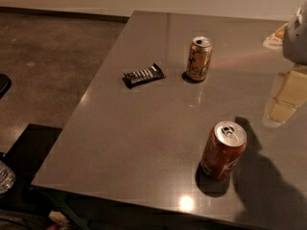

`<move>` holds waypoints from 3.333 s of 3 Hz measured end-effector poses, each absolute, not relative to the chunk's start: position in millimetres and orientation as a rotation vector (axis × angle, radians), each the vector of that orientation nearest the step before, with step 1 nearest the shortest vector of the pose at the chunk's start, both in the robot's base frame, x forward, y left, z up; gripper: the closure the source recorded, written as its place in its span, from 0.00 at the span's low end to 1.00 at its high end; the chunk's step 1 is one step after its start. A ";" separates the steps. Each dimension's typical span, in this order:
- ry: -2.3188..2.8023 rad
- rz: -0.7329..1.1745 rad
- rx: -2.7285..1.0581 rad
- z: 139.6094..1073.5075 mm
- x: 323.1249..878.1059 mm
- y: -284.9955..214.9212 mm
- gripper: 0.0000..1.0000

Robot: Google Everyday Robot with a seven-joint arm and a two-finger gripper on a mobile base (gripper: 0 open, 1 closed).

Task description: Pick orange can

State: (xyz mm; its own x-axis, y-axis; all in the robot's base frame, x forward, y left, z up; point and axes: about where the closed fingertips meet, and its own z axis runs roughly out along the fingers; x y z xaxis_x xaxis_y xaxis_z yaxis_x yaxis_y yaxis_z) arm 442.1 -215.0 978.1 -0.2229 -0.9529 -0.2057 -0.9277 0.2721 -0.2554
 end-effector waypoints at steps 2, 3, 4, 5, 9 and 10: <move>2.229 -0.063 -1.634 968.3 486.6 -210.6 0.00; 2.242 0.002 -1.513 954.1 539.4 -210.5 0.00; 2.252 0.055 -1.409 943.4 578.4 -210.0 0.00; 2.258 0.108 -1.317 933.1 606.4 -206.2 0.00; 2.229 0.217 -1.154 906.9 664.7 -170.1 0.00; 2.220 0.245 -1.154 906.1 672.0 -161.5 0.00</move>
Offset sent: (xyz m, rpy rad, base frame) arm 0.1278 0.0088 -0.0295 0.1907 -0.0399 -0.1175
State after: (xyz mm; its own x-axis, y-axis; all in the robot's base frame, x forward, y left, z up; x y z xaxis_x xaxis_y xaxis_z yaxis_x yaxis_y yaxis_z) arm 672.0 -161.5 906.1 -0.4278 -0.6764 -0.5996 -0.7909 0.6013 -0.1140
